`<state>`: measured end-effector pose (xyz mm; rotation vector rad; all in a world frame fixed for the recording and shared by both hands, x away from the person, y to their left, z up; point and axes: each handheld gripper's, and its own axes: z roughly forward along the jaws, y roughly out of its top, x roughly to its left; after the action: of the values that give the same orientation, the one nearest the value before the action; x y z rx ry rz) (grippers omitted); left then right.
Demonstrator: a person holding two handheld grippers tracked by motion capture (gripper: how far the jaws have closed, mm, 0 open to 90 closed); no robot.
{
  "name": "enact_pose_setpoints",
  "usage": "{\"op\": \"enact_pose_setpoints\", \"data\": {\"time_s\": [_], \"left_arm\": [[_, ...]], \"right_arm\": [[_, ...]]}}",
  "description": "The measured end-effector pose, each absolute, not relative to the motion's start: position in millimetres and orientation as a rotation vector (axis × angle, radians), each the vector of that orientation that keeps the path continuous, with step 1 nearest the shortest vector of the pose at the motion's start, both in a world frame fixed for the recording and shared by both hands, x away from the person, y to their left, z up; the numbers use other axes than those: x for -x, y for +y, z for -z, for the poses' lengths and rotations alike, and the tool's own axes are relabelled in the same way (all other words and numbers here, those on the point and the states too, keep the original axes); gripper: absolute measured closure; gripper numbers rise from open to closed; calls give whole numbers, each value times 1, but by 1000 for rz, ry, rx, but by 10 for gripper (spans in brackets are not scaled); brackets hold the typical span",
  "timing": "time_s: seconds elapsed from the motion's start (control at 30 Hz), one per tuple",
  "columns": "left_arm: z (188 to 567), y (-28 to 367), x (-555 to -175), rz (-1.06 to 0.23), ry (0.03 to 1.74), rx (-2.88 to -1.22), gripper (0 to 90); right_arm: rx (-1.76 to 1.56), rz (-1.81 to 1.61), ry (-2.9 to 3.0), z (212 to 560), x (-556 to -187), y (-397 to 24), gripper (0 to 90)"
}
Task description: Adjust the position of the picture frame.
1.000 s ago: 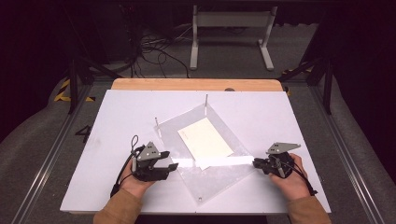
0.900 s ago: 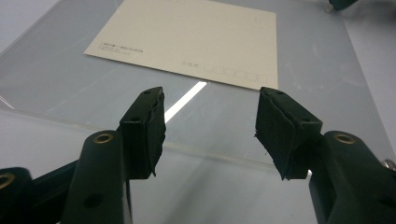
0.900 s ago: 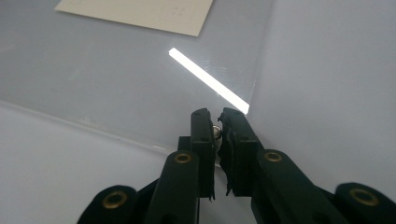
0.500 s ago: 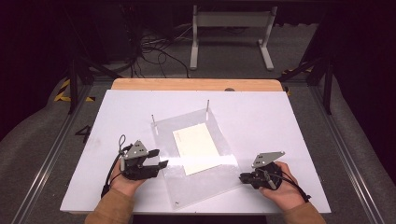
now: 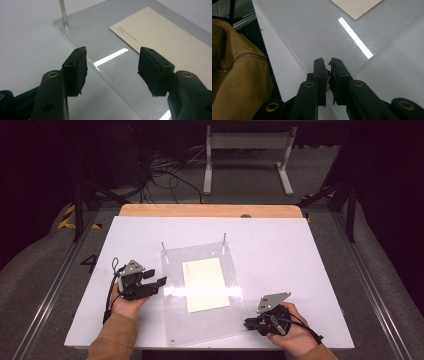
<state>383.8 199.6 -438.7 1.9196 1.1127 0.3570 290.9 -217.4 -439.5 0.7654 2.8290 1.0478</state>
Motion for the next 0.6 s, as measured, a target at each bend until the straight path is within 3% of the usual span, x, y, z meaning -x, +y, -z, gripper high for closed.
{"op": "enact_pose_setpoints", "data": {"time_s": [0.13, 0.4, 0.53, 0.6], "left_arm": [[438, 194, -406, -385, 1171, -1881, 361], [435, 173, -450, -519, 1277, -1908, 414], [436, 170, -463, -547, 1312, -1913, 502], [438, 169, -470, -574, 1332, -1913, 595]], "right_arm": [[-758, -1060, 2829, 440, -289, -216, 824], [-761, -1093, 2826, 442, -290, -219, 822], [-765, -1099, 2826, 442, -290, -219, 821], [-760, -1104, 2824, 442, -290, -219, 820]]}}
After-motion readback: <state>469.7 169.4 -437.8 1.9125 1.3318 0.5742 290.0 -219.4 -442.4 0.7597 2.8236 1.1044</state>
